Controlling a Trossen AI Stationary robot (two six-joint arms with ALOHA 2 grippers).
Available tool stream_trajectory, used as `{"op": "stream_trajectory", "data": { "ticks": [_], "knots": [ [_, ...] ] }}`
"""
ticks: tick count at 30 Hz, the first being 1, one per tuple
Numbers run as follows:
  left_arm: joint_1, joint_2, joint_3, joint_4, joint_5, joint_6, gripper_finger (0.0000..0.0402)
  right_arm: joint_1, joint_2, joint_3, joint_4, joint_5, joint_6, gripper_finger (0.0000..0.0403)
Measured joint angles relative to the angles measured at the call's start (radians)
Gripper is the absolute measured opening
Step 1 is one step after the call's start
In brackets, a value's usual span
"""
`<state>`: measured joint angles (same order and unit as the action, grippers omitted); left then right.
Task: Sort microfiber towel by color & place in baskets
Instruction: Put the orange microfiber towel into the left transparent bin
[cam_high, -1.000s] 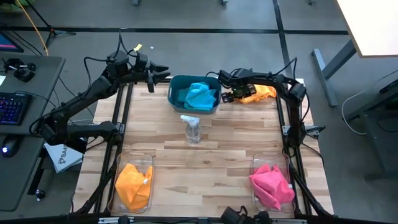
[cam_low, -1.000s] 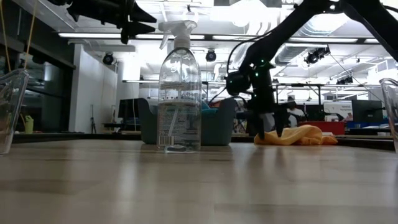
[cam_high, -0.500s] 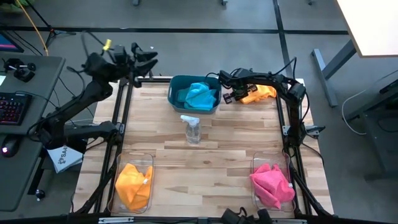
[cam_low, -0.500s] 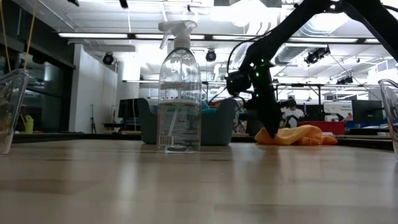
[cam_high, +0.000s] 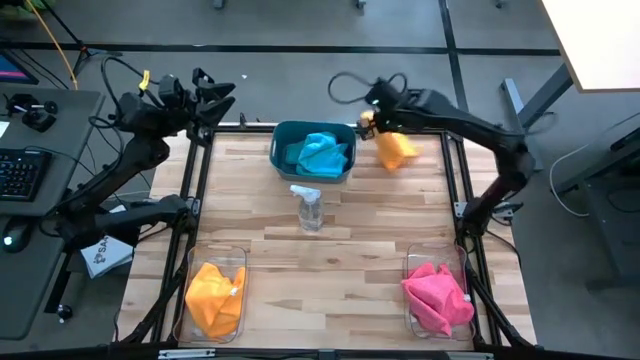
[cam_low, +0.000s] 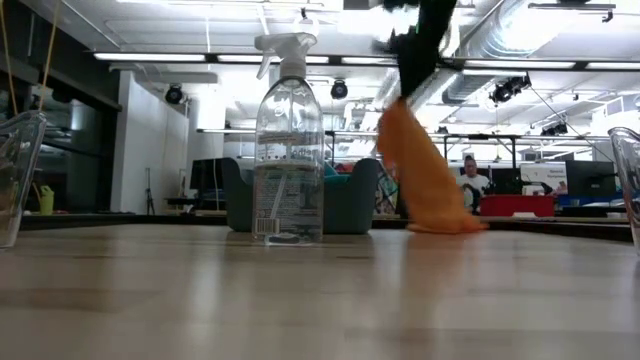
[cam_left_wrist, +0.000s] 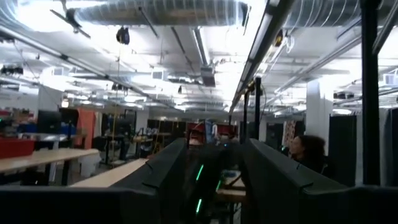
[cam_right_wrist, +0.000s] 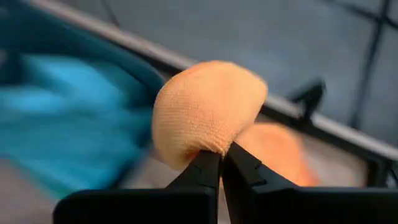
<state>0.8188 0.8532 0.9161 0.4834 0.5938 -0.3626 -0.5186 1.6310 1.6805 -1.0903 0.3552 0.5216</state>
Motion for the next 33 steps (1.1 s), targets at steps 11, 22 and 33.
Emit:
{"op": "stream_trajectory", "data": {
  "ticks": [11,22,33],
  "knots": [
    [-0.004,0.022,0.0,-0.119,0.006,0.104,0.0157,0.252,-0.085,0.407,0.302,-0.073,-0.123,0.0],
    [-0.192,0.072,0.0,0.031,0.137,0.001,0.0212,0.501,0.075,0.553,0.531,-0.233,-0.165,0.0],
    [-0.498,0.11,0.0,0.097,-0.02,-0.043,0.0246,0.608,0.125,0.578,0.831,-0.465,-0.188,0.0]
  ]
}}
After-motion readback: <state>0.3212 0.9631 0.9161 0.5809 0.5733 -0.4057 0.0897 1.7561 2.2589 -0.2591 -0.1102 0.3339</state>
